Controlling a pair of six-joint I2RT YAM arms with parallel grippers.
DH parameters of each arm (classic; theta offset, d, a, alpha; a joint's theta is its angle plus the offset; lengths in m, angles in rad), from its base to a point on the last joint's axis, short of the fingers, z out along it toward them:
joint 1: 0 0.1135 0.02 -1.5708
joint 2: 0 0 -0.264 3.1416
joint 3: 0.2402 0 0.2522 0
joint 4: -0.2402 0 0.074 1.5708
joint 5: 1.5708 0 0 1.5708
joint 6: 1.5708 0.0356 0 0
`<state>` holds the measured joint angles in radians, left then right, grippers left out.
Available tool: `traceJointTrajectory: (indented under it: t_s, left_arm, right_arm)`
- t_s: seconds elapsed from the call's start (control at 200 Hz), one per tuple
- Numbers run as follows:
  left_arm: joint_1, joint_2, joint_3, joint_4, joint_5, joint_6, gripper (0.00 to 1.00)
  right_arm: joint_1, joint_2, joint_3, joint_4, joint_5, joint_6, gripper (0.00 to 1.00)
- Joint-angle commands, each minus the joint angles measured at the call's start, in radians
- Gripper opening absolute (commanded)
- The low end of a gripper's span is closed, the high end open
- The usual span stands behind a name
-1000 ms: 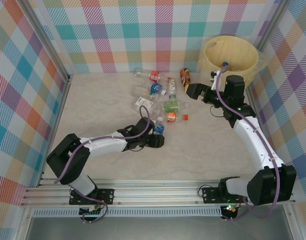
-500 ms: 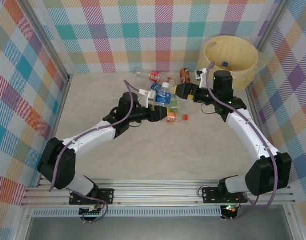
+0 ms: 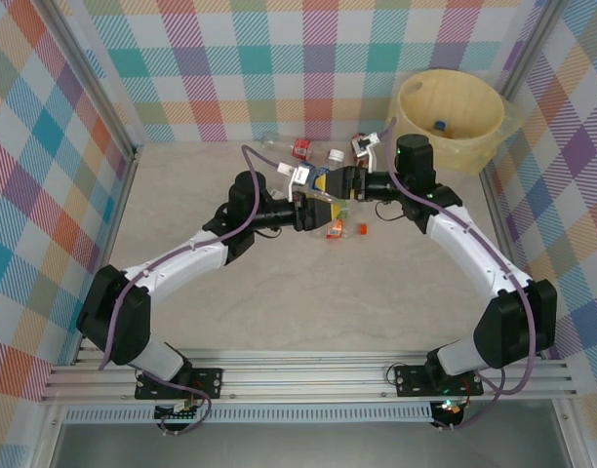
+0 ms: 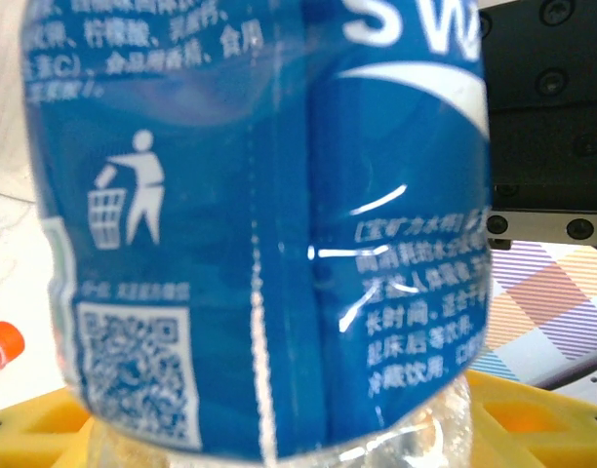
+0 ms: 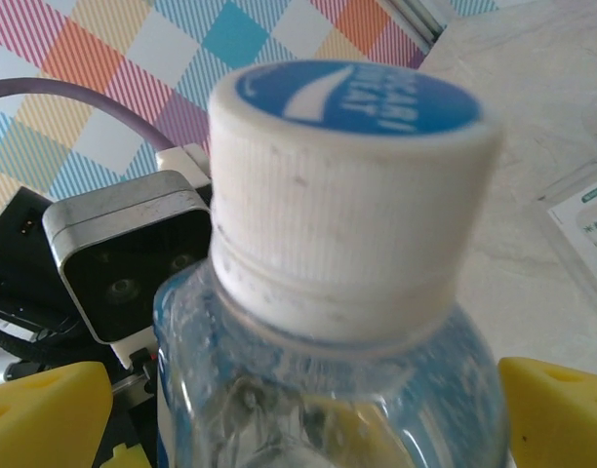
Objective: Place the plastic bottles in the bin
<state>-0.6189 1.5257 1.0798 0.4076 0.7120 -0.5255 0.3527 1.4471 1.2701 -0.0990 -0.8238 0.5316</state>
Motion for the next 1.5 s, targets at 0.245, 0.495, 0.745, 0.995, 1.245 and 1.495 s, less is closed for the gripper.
traceJointTrajectory:
  t_s: [0.245, 0.495, 0.745, 0.995, 1.245, 1.495]
  left_arm:
    - [-0.001, 0.033, 0.058, 0.089, 0.036, -0.037, 0.3]
    - [-0.006, 0.039, 0.074, 0.068, 0.014, -0.052, 0.42]
    - [-0.007, 0.019, 0.065, 0.047, 0.001, -0.057, 0.89]
    - [-0.007, -0.053, 0.018, 0.012, -0.047, -0.04, 1.0]
    - [-0.008, -0.183, -0.107, -0.102, -0.414, -0.022, 1.0]
    - [-0.007, -0.277, -0.211, -0.19, -0.647, -0.051, 1.0]
  right_arm:
    - [0.019, 0.013, 0.01, 0.134, 0.044, 0.087, 0.68]
    - [0.02, 0.007, 0.004, 0.142, 0.054, 0.062, 0.49]
    - [0.019, -0.007, 0.075, -0.018, 0.202, -0.059, 0.49]
    - [-0.004, 0.032, 0.23, -0.205, 0.445, -0.18, 0.5]
    - [-0.047, 0.115, 0.453, -0.315, 0.677, -0.309, 0.52]
    - [-0.131, 0.239, 0.69, -0.377, 0.853, -0.414, 0.53]
